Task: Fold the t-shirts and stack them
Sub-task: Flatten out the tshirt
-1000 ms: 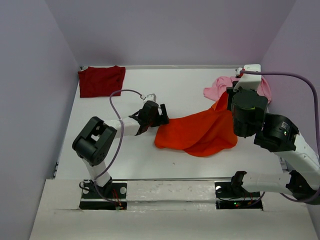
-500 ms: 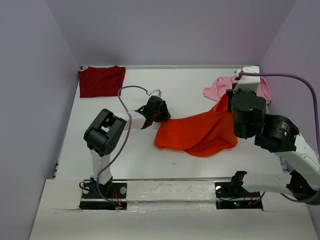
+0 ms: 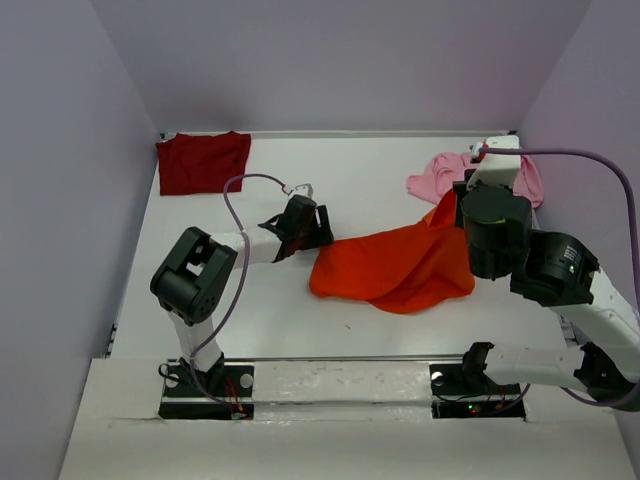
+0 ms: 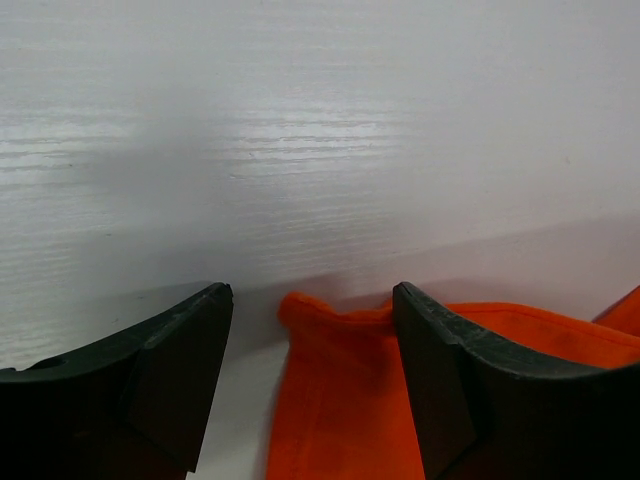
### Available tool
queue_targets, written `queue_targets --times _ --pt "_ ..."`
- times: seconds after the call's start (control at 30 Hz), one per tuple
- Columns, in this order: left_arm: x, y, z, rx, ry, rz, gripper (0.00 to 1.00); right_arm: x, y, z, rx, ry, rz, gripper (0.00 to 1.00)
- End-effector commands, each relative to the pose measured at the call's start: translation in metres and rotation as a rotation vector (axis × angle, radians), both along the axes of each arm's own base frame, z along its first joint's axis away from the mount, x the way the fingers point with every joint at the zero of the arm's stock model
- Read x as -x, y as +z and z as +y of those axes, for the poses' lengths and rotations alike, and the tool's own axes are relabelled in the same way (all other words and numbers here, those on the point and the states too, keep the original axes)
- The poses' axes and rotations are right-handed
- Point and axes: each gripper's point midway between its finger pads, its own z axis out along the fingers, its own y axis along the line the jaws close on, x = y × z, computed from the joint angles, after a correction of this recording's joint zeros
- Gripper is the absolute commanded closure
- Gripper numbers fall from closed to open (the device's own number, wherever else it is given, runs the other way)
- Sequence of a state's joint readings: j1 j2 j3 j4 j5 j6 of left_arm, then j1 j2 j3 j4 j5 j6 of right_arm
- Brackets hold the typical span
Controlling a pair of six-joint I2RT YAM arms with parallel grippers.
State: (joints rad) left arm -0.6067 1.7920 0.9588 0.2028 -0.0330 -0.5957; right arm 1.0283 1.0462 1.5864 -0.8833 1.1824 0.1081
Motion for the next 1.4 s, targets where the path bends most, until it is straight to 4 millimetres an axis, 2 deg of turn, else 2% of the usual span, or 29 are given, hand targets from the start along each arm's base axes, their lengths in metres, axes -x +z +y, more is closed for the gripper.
queue_targets --times 0.0,0.03,0.13,0.17,0.27,0.4,0.47,0.5,0.53,0.7,0.77,0.8,0.87,0.9,0.93,0.97,1.0,1.03,1.07,1.17,1.2,1.27,1.3,1.37 --pt "0.017 -0.019 0.008 -0.020 -0.027 0.048 0.21 0.004 0.010 -0.009 -0.059 -0.012 -0.031 1.00" --pt "0.018 -0.019 0.001 0.006 -0.048 0.046 0.22 0.004 0.009 -0.008 -0.054 -0.012 -0.028 1.00" --pt "0.020 -0.027 0.001 0.018 -0.044 0.053 0.27 0.004 0.007 -0.009 -0.049 -0.013 -0.024 1.00" --pt "0.021 -0.027 -0.001 0.025 -0.048 0.056 0.35 0.005 0.007 -0.010 -0.046 -0.015 -0.023 1.00" --pt "0.022 -0.028 -0.002 0.034 -0.053 0.064 0.46 0.006 0.006 -0.012 -0.047 -0.017 -0.022 1.00" --pt "0.024 -0.021 -0.002 0.040 -0.059 0.061 0.56 0.005 0.003 -0.011 -0.044 -0.020 -0.018 1.00" --pt "0.026 -0.019 -0.003 0.040 -0.066 0.063 0.65 0.005 0.003 -0.009 -0.048 -0.017 -0.017 1.00" --pt "0.024 -0.015 -0.004 0.040 -0.069 0.056 0.87 0.004 0.003 -0.008 -0.046 -0.014 -0.015 1.00" --pt "0.025 -0.016 -0.001 0.024 -0.066 0.063 1.00 0.003 0.002 -0.006 -0.044 -0.010 -0.011 1.00" --pt "0.018 0.010 0.005 -0.009 -0.060 0.015 1.00 0.001 -0.003 -0.001 -0.042 -0.005 -0.001 1.00" --pt "0.016 0.029 0.015 -0.054 -0.051 -0.025 1.00 0.002 -0.005 -0.002 -0.045 -0.007 -0.001 1.00" --pt "0.010 0.044 0.017 -0.066 -0.036 -0.057 1.00 0.002 -0.006 -0.002 -0.044 -0.005 0.002 1.00" --pt "0.012 0.074 0.026 -0.092 -0.035 -0.095 1.00 0.003 -0.007 -0.003 -0.058 -0.005 -0.001 1.00" --pt "0.010 0.102 0.033 -0.106 -0.028 -0.141 1.00 0.003 -0.008 -0.003 -0.060 -0.004 -0.001 1.00" --pt "0.006 0.121 0.033 -0.094 -0.026 -0.187 1.00 0.003 -0.009 -0.002 -0.063 -0.003 0.000 1.00" --pt "0.010 0.132 0.038 -0.112 -0.030 -0.191 1.00 0.004 -0.009 -0.003 -0.072 -0.002 -0.002 1.00" --pt "0.011 0.161 0.044 -0.121 -0.031 -0.237 1.00 0.004 -0.010 -0.004 -0.068 -0.004 0.000 1.00" --pt "0.013 0.177 0.046 -0.119 -0.036 -0.261 1.00 0.004 -0.011 -0.003 -0.077 -0.005 -0.001 1.00" --pt "0.011 0.202 0.047 -0.106 -0.035 -0.302 1.00 0.004 -0.011 -0.003 -0.083 -0.005 -0.002 1.00" --pt "0.023 0.245 0.058 -0.104 -0.042 -0.363 1.00 0.002 -0.011 0.004 -0.094 0.025 -0.004 1.00" --pt "0.024 0.267 0.062 -0.090 -0.028 -0.402 1.00 0.001 -0.009 0.006 -0.099 0.036 -0.009 1.00" --pt "0.034 0.293 0.073 -0.094 -0.025 -0.447 1.00 0.000 0.005 0.010 -0.112 0.064 -0.033 1.00" --pt "0.036 0.315 0.078 -0.088 -0.007 -0.489 1.00 0.000 0.011 0.011 -0.121 0.071 -0.040 1.00" --pt "0.048 0.338 0.094 -0.112 0.005 -0.540 1.00 -0.001 0.028 0.014 -0.122 0.091 -0.058 1.00"
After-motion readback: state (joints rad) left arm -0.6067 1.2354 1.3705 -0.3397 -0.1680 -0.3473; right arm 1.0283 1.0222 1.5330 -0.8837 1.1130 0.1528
